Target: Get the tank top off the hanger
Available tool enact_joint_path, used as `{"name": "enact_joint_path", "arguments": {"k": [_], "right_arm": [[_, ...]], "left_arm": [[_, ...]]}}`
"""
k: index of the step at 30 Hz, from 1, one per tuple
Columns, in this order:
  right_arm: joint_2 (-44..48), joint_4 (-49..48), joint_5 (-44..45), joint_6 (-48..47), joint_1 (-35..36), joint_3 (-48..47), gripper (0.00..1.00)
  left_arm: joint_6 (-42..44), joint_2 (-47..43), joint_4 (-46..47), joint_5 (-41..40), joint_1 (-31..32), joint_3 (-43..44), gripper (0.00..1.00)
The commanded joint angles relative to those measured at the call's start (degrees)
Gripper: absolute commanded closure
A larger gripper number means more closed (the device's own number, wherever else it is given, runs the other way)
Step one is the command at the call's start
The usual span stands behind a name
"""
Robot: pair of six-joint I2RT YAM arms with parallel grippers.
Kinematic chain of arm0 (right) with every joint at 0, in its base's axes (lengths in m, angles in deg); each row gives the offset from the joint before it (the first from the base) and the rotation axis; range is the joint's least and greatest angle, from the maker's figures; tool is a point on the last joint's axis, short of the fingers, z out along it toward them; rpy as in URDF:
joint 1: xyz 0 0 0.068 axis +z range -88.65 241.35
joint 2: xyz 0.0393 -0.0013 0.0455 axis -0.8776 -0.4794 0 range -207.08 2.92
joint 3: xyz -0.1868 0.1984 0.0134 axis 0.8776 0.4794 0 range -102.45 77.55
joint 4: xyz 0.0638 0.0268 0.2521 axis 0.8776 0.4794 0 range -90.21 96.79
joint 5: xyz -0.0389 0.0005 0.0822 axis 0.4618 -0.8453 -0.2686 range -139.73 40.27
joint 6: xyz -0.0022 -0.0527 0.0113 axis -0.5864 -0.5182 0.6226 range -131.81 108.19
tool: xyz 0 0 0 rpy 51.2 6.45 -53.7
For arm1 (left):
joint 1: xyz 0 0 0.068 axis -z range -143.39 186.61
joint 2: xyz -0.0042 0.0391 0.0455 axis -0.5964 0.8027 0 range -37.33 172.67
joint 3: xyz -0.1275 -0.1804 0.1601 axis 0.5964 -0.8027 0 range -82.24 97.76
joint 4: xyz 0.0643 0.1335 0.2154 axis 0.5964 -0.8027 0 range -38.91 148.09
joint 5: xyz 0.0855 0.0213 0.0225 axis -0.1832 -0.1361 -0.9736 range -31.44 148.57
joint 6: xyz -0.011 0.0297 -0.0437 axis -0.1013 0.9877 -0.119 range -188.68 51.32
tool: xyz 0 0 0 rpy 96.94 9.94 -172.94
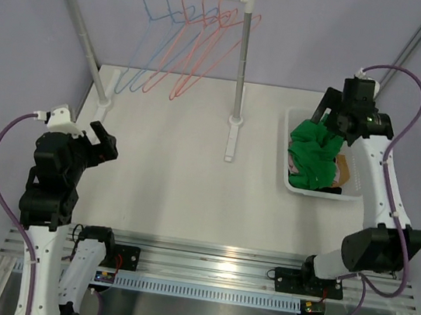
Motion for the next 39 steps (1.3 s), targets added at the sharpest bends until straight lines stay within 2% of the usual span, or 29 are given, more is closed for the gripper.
{"name": "enact_joint_path", "arguments": {"k": [1, 4, 6, 9, 14, 20, 24, 29, 33, 39], "right_arm": [[10.5, 3.3, -4.2, -1.9, 0.6, -0.2, 0.01], [20.2, 3.5, -6.4, -1.9, 2.8, 1.8, 0.0], [27.2, 5.5, -7.1, -1.8, 3.7, 3.2, 0.01], [34.5, 9.2, -9.9, -3.6, 3.9, 4.1, 0.01], [41.4, 19.5, -8.8, -8.0, 4.0, 4.2, 0.01], [53.0, 16.4, -12.2, -8.0, 5.9, 11.6, 0.01], [57.0, 14.6, -15.2, -7.7, 6.8, 14.2, 0.0], [60.5, 13.6, -14.6, -7.0, 7.0, 17.9, 0.0], [60.5, 13.7, -9.6, -6.5, 7.0, 19.2, 0.0], [59.7, 13.8, -7.8, -6.2, 7.0, 19.4, 0.0]], "left_arm": [[1.0, 1.8, -5.3, -2.9, 0.4, 6.7, 0.01], [2.8, 4.2, -9.9, 2.8, 0.5, 10.8, 0.01], [4.0, 5.6, -12.6, 3.3, 1.3, 13.5, 0.01], [4.5, 5.0, -16.5, -2.9, 3.7, 18.0, 0.01], [4.4, 3.1, -21.0, -9.6, 8.9, 22.6, 0.01], [4.3, -4.9, -20.3, -12.0, 13.3, 18.0, 0.01], [4.3, -10.5, -19.3, -13.2, 15.8, 14.1, 0.01], [4.3, -18.5, -18.8, -14.3, 16.4, 11.6, 0.01], [4.3, -20.4, -18.4, -15.0, 16.6, 10.4, 0.01], [4.7, -20.5, -17.1, -13.8, 16.5, 9.0, 0.01]]}}
